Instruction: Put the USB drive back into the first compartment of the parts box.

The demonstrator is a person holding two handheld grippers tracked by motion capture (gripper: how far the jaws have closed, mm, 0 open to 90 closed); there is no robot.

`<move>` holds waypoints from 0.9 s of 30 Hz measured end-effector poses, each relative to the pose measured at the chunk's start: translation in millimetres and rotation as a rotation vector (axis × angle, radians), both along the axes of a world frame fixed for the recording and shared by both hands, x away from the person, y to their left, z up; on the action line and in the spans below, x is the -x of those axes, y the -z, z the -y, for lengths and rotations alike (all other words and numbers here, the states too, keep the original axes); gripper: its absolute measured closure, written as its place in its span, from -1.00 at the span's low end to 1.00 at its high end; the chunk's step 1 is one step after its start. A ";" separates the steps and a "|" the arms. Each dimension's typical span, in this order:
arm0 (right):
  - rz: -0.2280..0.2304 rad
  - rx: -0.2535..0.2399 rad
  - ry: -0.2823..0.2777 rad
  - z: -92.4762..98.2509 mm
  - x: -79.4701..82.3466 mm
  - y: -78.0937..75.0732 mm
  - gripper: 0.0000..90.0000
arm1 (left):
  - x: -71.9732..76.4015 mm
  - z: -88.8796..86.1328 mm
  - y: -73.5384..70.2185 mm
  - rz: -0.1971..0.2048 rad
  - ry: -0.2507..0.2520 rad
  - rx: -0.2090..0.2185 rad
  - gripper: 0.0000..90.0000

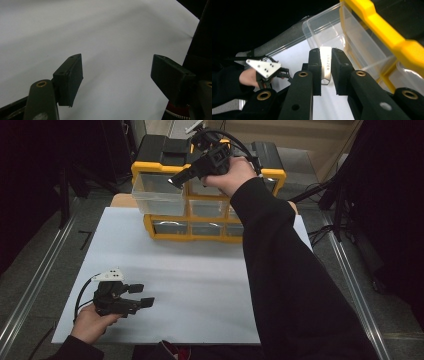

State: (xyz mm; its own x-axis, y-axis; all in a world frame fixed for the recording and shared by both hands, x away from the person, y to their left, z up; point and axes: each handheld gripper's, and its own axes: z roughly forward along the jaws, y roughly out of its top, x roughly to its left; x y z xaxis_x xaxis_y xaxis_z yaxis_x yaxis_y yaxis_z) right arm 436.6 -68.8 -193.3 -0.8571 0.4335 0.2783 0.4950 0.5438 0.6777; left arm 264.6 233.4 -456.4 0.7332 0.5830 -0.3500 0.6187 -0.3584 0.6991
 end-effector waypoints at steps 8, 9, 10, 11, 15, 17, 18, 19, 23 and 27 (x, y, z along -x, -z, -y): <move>-0.004 -0.005 0.053 -14.2 -15.6 5.4 0.70 | -0.1 1.0 0.1 0.001 0.009 -0.006 -0.40; -0.004 -0.005 0.053 -14.2 -15.6 5.4 0.70 | -0.2 0.9 0.1 0.000 0.009 -0.005 -0.40; -0.011 -0.004 0.058 -15.7 -17.0 6.4 0.70 | -0.3 0.9 0.1 -0.001 0.009 -0.004 -0.40; -0.011 -0.001 0.064 -17.3 -18.1 7.5 0.70 | -0.3 0.8 0.1 -0.001 0.010 -0.003 -0.40; -0.002 0.011 0.073 -25.0 -20.4 11.5 0.69 | 0.1 0.9 -0.1 0.001 0.012 -0.004 -0.40; -0.003 0.019 0.071 -28.3 -21.6 13.6 0.68 | 0.2 0.8 0.0 0.001 0.012 -0.004 -0.40; 0.000 0.026 0.075 -29.8 -21.8 14.5 0.68 | 0.2 0.7 -0.1 0.001 0.013 -0.003 -0.40; 0.008 0.033 0.076 -30.9 -22.2 15.3 0.68 | 0.3 0.6 -0.1 0.002 0.013 -0.005 -0.40; 0.045 0.027 0.076 -32.9 -21.1 16.9 0.33 | 0.4 0.7 -0.3 0.002 0.013 -0.003 -0.40; 0.064 0.033 0.081 -30.3 -16.1 15.3 0.19 | 0.3 0.3 -0.3 0.002 0.011 -0.002 -0.40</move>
